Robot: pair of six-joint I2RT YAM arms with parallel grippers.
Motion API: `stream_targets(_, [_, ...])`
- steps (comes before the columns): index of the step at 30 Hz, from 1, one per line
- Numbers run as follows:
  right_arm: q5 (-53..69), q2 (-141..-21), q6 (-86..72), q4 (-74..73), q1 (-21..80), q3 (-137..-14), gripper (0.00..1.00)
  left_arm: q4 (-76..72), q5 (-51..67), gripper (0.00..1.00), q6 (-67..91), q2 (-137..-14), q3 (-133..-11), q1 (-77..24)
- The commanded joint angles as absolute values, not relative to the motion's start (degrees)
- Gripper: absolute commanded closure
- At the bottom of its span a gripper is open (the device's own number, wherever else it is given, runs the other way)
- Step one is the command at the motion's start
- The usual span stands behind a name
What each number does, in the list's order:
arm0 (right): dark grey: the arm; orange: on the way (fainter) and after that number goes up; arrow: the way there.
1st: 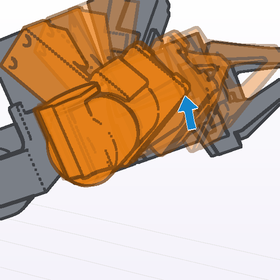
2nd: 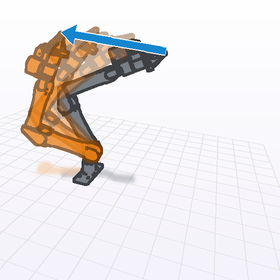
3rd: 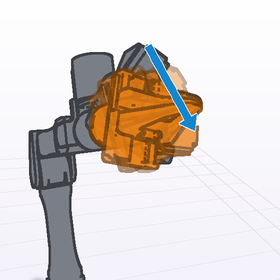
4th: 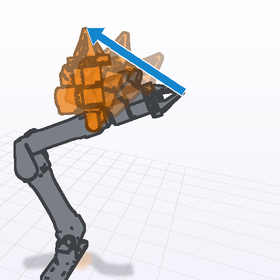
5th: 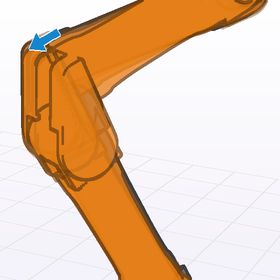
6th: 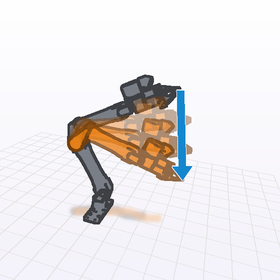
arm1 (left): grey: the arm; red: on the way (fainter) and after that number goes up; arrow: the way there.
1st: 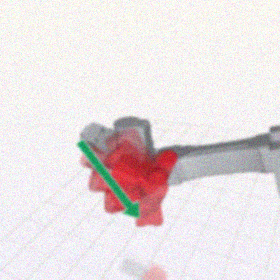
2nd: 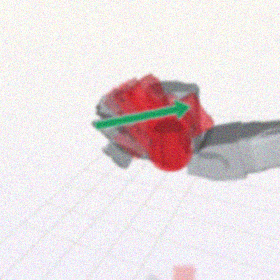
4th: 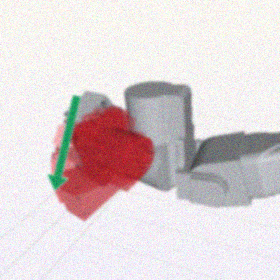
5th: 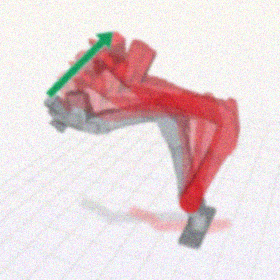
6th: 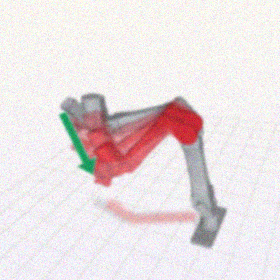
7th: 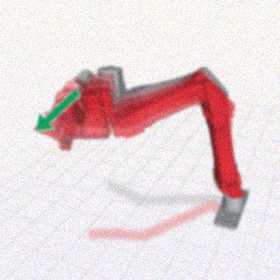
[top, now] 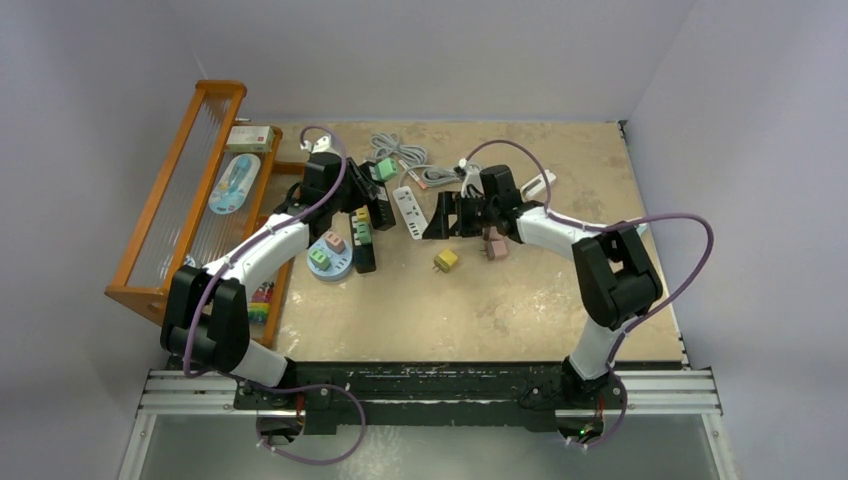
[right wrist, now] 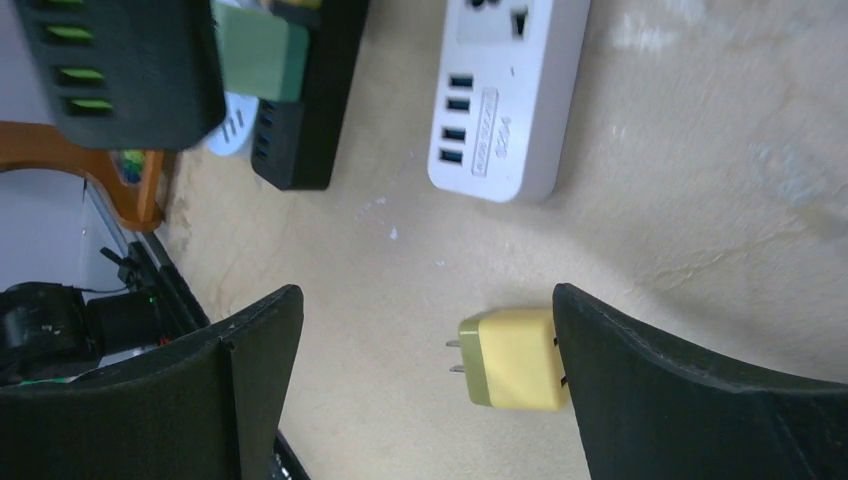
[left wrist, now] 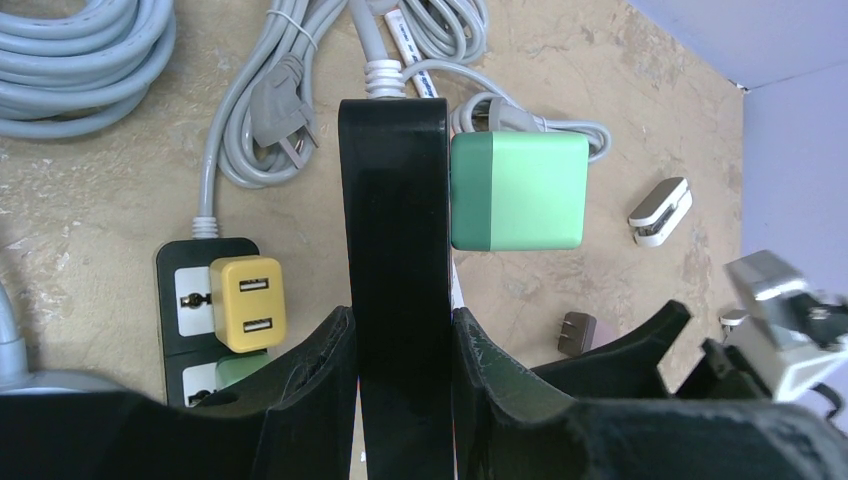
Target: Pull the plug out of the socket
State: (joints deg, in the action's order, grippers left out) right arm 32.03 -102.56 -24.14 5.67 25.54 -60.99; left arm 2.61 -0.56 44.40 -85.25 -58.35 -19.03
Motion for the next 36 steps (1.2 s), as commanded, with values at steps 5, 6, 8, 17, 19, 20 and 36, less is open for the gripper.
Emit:
stream_targets(5, [25.4, -95.0, -22.1, 12.8, 25.6, -65.5, 0.03, -2.9, 0.8, 1.00, 44.9, -83.9, -59.3, -18.9])
stream_targets(6, [24.7, -94.4, -21.9, 14.1, 25.7, -65.7, 0.03, -3.0, 0.9, 1.00, 44.7, -83.8, -59.4, -18.8])
stream_targets(8, [23.7, -93.3, -21.6, 17.2, 25.5, -66.3, 0.01, -3.0, 1.3, 1.00, 44.5, -83.9, -59.5, -18.8])
stream_targets(17, [23.6, -100.4, -18.1, 16.4, 25.6, -79.6, 0.02, -4.4, 4.5, 1.00, 45.0, -84.3, -59.7, -19.3])
stream_targets(19, [24.6, -102.4, -18.2, 16.7, 25.6, -81.7, 0.03, -4.6, 4.9, 1.00, 44.9, -84.2, -59.6, -19.5])
stream_targets(20, [25.3, -103.5, -18.6, 17.2, 25.6, -82.8, 0.04, -4.8, 5.1, 1.00, 44.9, -84.2, -59.6, -19.6])
stream_targets(36, [34.4, -116.8, -22.6, 16.0, 26.8, -97.2, 0.21, -5.3, 6.3, 1.00, 44.9, -84.3, -59.5, -20.2])
